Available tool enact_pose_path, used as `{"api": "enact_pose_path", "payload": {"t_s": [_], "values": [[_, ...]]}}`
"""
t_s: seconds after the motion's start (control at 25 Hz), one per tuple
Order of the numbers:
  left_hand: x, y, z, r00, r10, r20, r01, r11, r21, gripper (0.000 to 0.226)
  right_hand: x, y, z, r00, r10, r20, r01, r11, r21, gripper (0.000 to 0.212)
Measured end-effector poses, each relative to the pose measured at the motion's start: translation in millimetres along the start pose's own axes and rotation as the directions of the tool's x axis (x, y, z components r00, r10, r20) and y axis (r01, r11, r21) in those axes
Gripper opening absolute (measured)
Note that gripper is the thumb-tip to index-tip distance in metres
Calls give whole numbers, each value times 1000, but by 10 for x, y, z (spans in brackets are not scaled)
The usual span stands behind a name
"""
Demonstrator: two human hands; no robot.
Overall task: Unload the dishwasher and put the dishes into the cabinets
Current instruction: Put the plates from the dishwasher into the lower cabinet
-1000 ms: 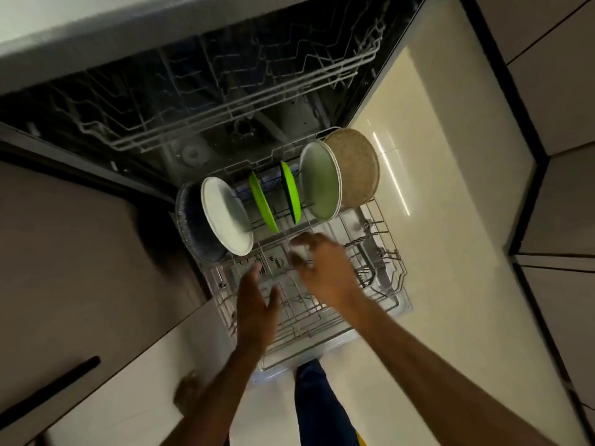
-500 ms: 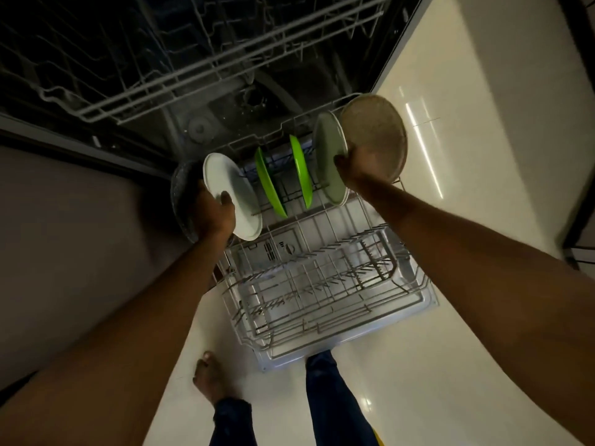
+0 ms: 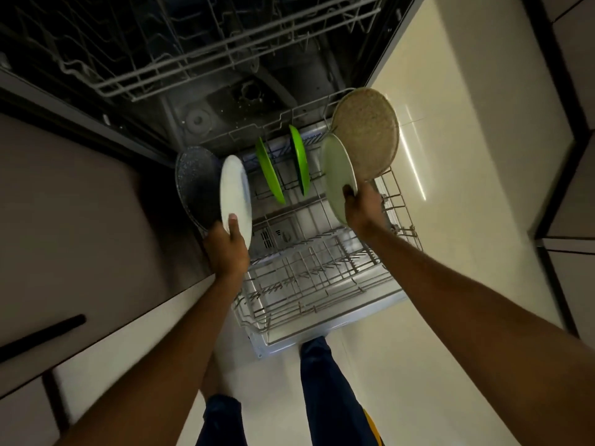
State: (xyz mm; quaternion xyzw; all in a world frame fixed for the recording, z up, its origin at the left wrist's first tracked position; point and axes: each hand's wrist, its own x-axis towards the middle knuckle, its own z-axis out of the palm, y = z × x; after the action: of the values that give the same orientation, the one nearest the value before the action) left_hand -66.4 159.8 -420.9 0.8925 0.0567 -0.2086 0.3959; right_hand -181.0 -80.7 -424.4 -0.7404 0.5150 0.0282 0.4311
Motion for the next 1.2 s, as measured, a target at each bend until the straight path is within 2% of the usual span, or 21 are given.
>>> {"api": "enact_pose_path", "payload": {"t_s": [0.12,0.16,0.24,0.28,0.36,0.4,0.48,0.56,0.64,0.68,0.76,0.84,0.92,1.0,1.12,1.2], "values": [[-515,20,-270,963,234,136,-255,953,163,25,-584,-13,-115,993,-94,-77,97,995,40,44],[-644,19,-381,913,345,216,-382,909,165,35,-803,-11,-149,986,-118,-119,125,991,49,44],[-829,-111,-604,732,515,447,-618,777,117,71,-1311,32,-217,963,-174,-206,180,984,11,43],[-899,-223,-727,628,578,522,-720,686,106,79,-1594,50,-226,952,-202,-230,200,979,-34,43],[-1078,-466,-944,415,666,620,-875,478,73,82,-2124,161,-198,948,-211,-237,192,976,-99,43],[-1194,-626,-1132,334,665,668,-918,391,70,79,-2444,205,-132,951,-201,-233,183,978,-100,44],[-1380,-981,-1596,247,658,711,-956,286,67,68,-3114,220,89,952,-215,-220,210,977,-48,49],[-1494,-1427,-2074,239,641,729,-954,293,55,74,-3764,227,408,941,-288,-176,285,958,-41,59],[-1616,-1869,-2591,328,569,754,-921,369,122,104,-4324,267,846,943,-317,-102,312,948,-59,69],[-1645,-2078,-2810,376,563,736,-901,407,149,110,-4556,281,1081,947,-315,-59,311,948,-60,73],[-1624,-2452,-3254,434,570,698,-884,418,209,100,-4923,271,1596,931,-365,5,364,928,-77,71],[-1524,-2738,-3658,470,550,690,-878,374,299,82,-5082,277,2051,894,-446,46,449,890,-82,64],[-1384,-2931,-4024,513,513,688,-858,319,403,68,-5123,237,2383,855,-509,100,517,851,-87,67],[-1225,-3009,-4301,533,520,667,-845,284,453,67,-5142,78,2603,815,-567,118,578,810,-98,71],[-952,-2966,-4629,545,569,616,-828,247,504,68,-5192,-373,2792,752,-648,121,660,741,-129,59],[-735,-2877,-4762,558,601,572,-812,255,525,83,-5094,-645,2927,740,-664,107,672,732,-113,59]]}}
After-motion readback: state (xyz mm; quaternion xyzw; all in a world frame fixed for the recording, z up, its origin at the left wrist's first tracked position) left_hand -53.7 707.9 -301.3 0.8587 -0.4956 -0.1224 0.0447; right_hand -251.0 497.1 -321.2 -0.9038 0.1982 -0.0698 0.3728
